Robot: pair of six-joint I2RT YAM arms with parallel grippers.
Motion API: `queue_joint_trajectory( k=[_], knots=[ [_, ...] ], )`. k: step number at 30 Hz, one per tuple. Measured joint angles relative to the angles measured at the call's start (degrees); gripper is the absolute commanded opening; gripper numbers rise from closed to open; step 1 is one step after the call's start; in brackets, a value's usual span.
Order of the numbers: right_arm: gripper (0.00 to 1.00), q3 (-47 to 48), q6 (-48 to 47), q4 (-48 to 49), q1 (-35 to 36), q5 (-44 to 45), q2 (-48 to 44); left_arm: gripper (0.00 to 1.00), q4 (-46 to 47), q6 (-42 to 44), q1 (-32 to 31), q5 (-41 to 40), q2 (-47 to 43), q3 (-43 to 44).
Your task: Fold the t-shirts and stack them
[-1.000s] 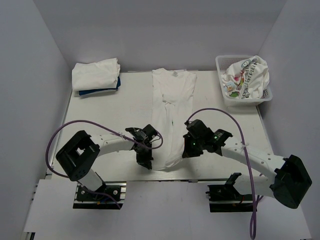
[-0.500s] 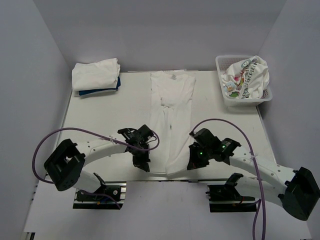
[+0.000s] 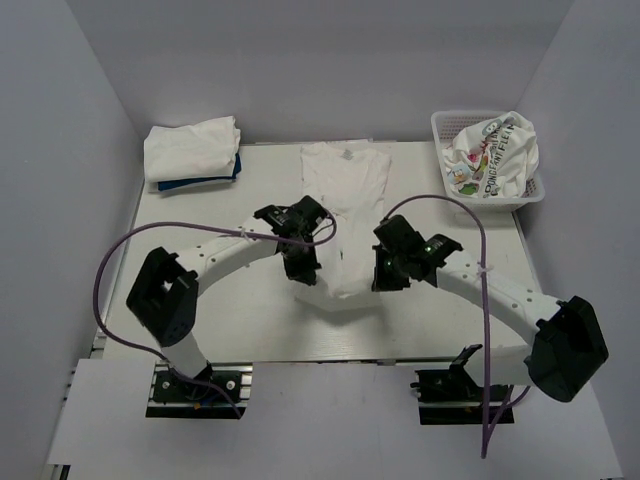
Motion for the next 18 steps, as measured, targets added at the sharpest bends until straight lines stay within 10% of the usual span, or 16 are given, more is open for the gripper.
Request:
queue_joint_trajectory(
  k=[18],
  knots=[
    [0.00, 27.7, -7.7, 3.9, -14.9, 5.6, 22.9, 0.00, 0.1, -0.1, 11.6, -11.2, 20.3, 30.7]
  ],
)
